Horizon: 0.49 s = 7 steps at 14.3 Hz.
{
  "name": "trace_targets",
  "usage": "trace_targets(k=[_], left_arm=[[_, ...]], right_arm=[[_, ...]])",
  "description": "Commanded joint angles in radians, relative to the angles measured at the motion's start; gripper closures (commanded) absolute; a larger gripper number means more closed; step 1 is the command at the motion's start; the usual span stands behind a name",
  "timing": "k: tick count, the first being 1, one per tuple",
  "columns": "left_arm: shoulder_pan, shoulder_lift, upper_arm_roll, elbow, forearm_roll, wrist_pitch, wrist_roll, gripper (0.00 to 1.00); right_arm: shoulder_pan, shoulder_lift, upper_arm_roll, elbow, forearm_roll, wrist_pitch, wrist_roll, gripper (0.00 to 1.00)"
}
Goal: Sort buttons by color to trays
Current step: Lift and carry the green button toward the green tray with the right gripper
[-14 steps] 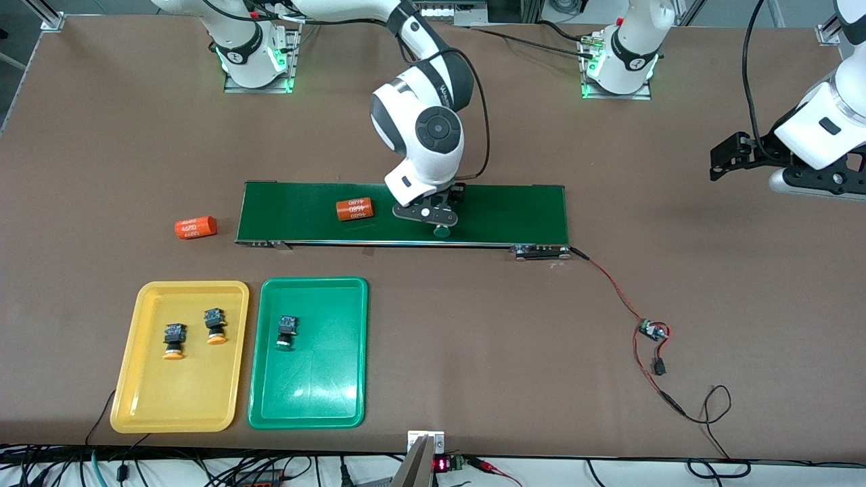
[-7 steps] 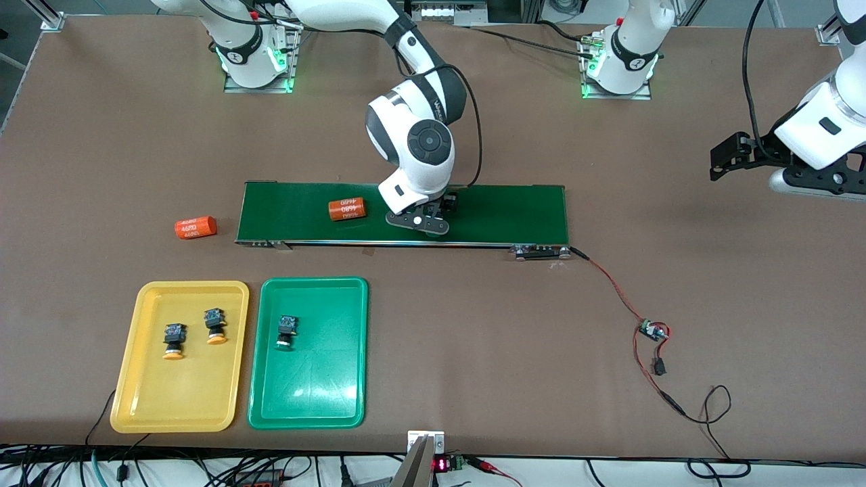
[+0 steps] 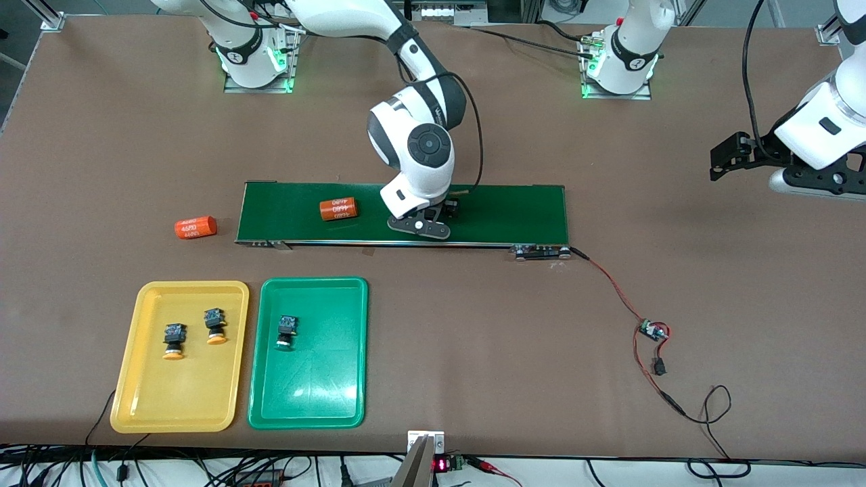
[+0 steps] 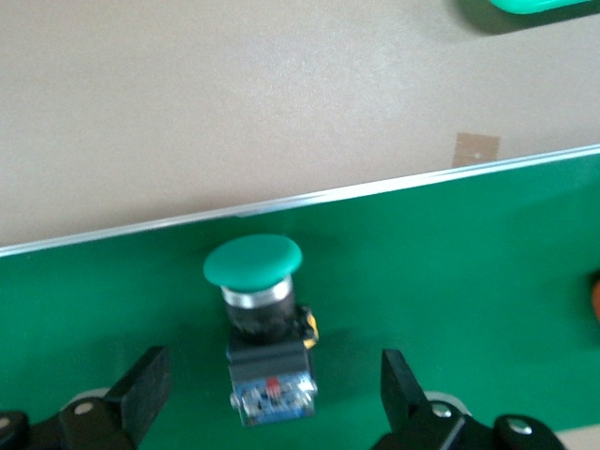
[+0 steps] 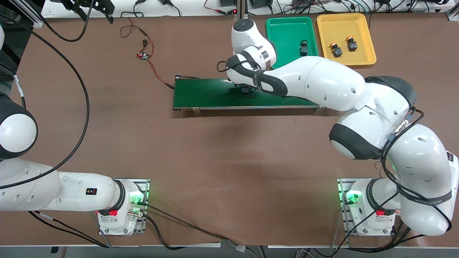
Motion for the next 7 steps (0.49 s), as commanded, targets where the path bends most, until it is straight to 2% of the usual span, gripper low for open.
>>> trace_targets(k=[1,4,5,6,7], left_arm=[[0.0,0.016,-0.003,0.032,0.001,-0.023,-0.001,0.0],[0.0,0.016,-0.003,0.032,0.001,-0.021,0.001,0.0],[0.0,0.016,-0.003,0.032,0.001,-0.021,0.001,0.0],[0.0,0.016,-0.003,0.031,0.001,-0.021,0.001,0.0],[0.0,0.016,-0.003,0.032,0.001,-0.021,0.002,0.0]], right_arm=[[-0.012,0.011,0.001,-0.004,0.021,0.016,-0.027,0.05],[-0.032,0.014,0.001,-0.006,0.023,0.009,-0.094,0.34],[-0.032,0.011,0.001,-0.003,0.026,0.003,-0.085,0.7],[-0.035,0.01,0.001,-0.003,0.036,0.001,-0.079,0.77],[-0.035,0.01,0.001,-0.004,0.037,0.001,-0.074,0.78]])
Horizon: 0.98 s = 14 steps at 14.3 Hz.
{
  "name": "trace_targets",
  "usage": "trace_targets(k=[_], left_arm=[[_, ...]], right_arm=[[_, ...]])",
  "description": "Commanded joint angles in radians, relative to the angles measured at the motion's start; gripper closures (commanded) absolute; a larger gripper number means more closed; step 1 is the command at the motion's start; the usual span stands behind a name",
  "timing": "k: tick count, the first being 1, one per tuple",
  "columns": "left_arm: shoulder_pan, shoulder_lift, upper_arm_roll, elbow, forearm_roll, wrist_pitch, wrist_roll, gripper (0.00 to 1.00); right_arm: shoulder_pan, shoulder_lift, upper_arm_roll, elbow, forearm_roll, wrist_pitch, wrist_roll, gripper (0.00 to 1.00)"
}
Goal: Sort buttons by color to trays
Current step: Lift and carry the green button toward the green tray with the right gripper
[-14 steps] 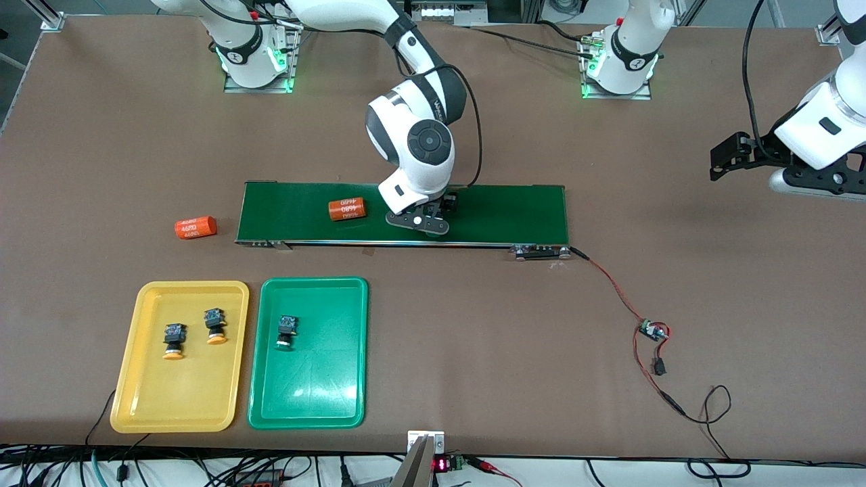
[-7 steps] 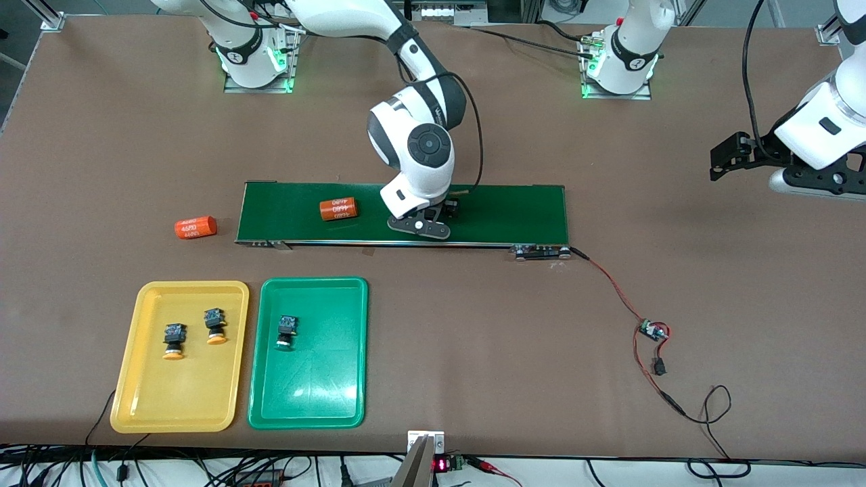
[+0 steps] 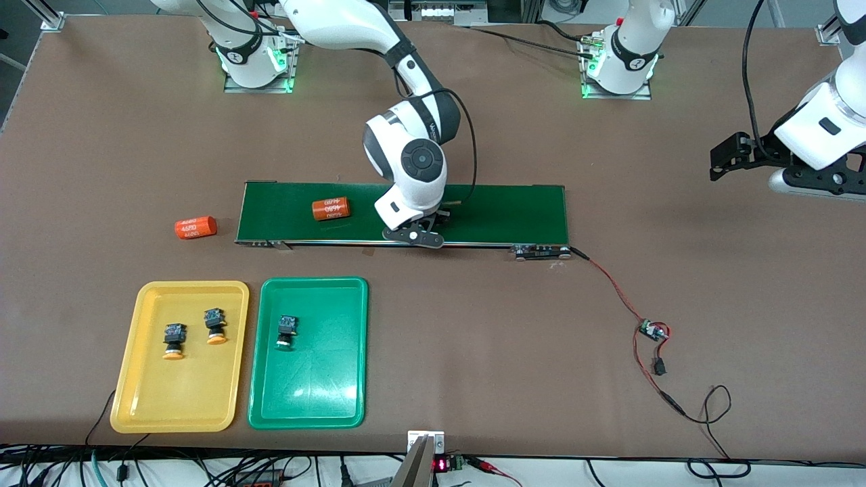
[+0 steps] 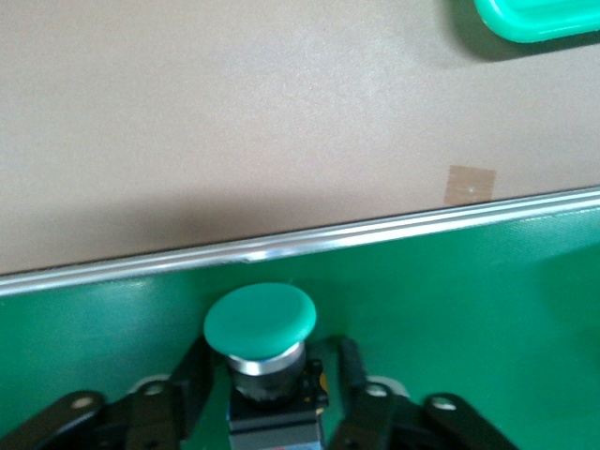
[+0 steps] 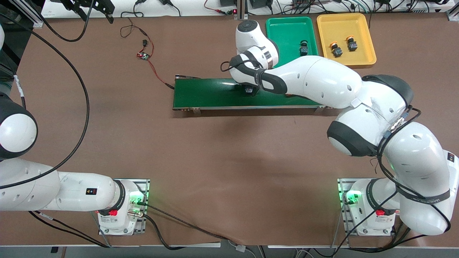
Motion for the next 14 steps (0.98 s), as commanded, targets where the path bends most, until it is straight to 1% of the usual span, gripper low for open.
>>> trace_targets(k=[1,3,5,6,8,9,12,14], left_arm=[[0.0,0.015,-0.001,0.032,0.001,-0.023,0.002,0.0],[0.0,0.015,-0.001,0.032,0.001,-0.021,0.002,0.0],[0.0,0.015,-0.003,0.031,0.001,-0.021,0.002,0.0],[0.0,0.015,-0.001,0.031,0.001,-0.021,0.002,0.0],[0.0,0.015,-0.001,0.031,0.001,-0.021,0.002,0.0],[0.0,0.015,-0.001,0.031,0.001,-0.021,0.002,0.0],[0.0,0.015,-0.001,0.032,0.001,-0.021,0.002,0.0],[0.0,0.015,-0.001,0.031,0.001,-0.021,0.002,0.0]], right_arm=[[-0.002,-0.011,0.0,-0.003,0.024,-0.008,-0.01,0.82],[-0.004,-0.014,-0.001,0.0,0.024,-0.009,-0.01,0.85],[-0.005,-0.023,-0.018,0.009,0.024,-0.008,-0.011,0.85],[-0.008,-0.027,-0.039,0.019,0.023,-0.008,-0.011,0.86],[-0.014,-0.025,-0.108,0.056,0.021,-0.008,-0.017,0.85],[-0.037,-0.015,-0.125,0.07,0.017,0.006,-0.028,0.85],[-0.158,-0.003,-0.121,0.112,0.018,0.035,-0.176,0.85],[-0.214,0.017,-0.121,0.128,0.018,0.081,-0.285,0.85]])
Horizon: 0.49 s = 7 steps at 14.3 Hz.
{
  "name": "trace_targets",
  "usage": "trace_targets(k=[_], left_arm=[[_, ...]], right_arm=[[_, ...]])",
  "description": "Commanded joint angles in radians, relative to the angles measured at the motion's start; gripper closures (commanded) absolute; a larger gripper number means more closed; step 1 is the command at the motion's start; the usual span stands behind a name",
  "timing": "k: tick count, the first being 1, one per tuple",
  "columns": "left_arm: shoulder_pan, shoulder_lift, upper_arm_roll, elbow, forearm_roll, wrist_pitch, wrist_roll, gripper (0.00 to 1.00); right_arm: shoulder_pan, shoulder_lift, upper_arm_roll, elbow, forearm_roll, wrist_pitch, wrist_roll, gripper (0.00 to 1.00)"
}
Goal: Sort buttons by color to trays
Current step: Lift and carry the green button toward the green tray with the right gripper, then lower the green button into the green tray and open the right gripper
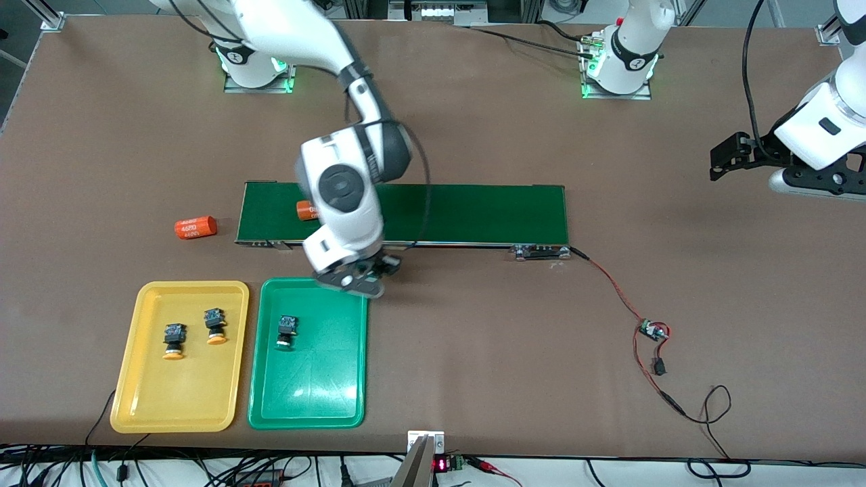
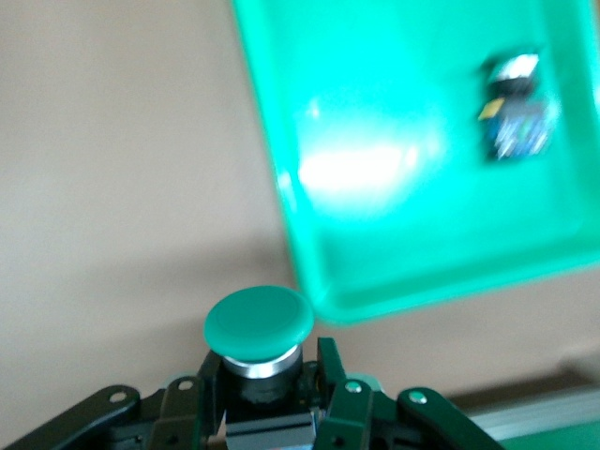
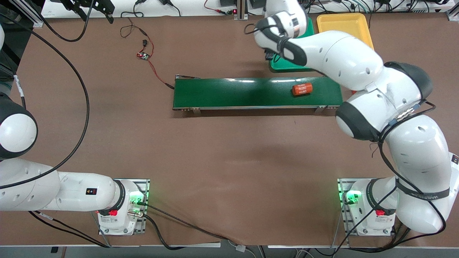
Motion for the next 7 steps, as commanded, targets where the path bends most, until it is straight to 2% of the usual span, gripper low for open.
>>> trace_targets(k=[1,5,7], left_arm=[[0.0,0.015,-0.001,0.031,0.001,-0.021,0.002,0.0],[0.0,0.015,-0.001,0.031,0.0,-0.02,0.002,0.0],[0.0,0.015,-0.001,0.031,0.001,-0.021,0.002,0.0]], right_arm=[[-0.082,0.042,0.013,0.046,0.015,0.052,-0.129,0.85],[-0.139,0.129,0.016,0.061,0.02,0.202,-0.205,0.85],[-0.144,0.172,0.051,0.069,0.019,0.276,-0.205,0.85]])
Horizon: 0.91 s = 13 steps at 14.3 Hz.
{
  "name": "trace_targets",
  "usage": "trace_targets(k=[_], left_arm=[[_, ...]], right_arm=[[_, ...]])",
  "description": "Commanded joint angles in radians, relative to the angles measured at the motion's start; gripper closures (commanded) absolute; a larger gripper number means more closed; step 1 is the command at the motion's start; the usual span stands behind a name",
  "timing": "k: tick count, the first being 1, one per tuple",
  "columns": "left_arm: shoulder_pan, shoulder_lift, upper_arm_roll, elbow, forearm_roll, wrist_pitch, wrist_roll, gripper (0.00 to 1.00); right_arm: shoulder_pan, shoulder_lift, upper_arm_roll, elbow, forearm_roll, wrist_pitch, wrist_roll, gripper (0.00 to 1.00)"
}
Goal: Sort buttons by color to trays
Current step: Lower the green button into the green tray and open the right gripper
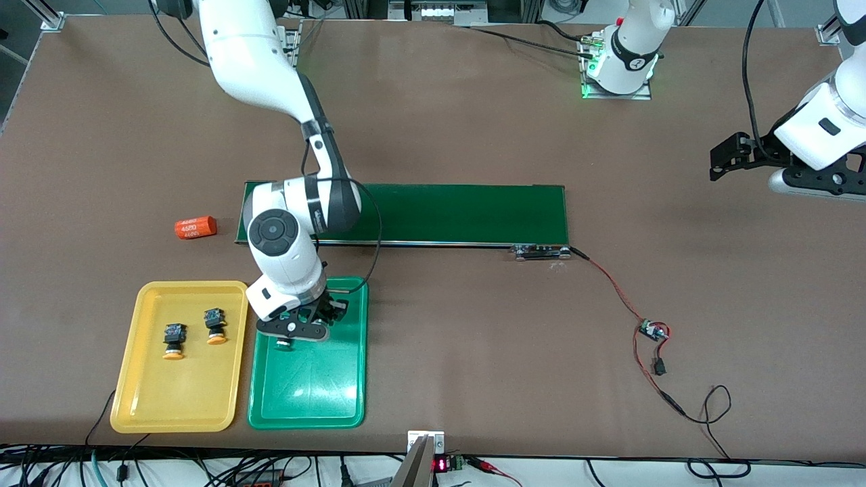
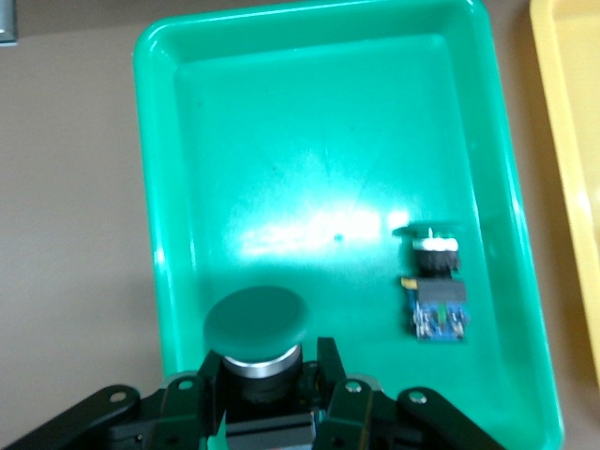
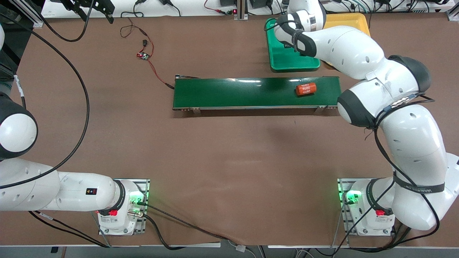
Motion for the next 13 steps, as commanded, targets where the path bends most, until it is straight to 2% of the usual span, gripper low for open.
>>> trace_targets(k=[1,5,6,7,8,10,13], left_arm=[[0.0,0.014,-0.001,0.03,0.001,-0.021,0.002,0.0],[0.0,0.014,-0.001,0.03,0.0,-0.021,0.002,0.0],[0.0,0.014,-0.001,0.03,0.0,-0.021,0.002,0.0],[0.0,0.014,-0.001,0.03,0.001,-0.021,0.002,0.0],[0.0,0.014,-0.001,0.03,0.001,-0.021,0.002,0.0],[0.0,0.014,-0.001,0.03,0.001,-0.021,0.002,0.0],[0.0,0.014,-0.001,0.03,0.0,-0.021,0.002,0.0]], right_arm=[[-0.025,0.08,0.039,0.053,0.02,0.093,-0.02,0.85],[-0.079,0.124,0.044,0.056,0.02,0.141,-0.084,0.85],[-0.099,0.122,0.062,0.056,0.02,0.141,-0.1,0.84],[-0.123,0.118,0.096,0.056,0.021,0.143,-0.094,0.35],[-0.142,0.104,0.116,0.056,0.027,0.138,-0.089,0.0],[-0.148,0.046,0.115,0.056,0.037,0.08,-0.097,0.0],[-0.15,-0.092,0.087,0.056,0.031,-0.171,-0.102,0.0]])
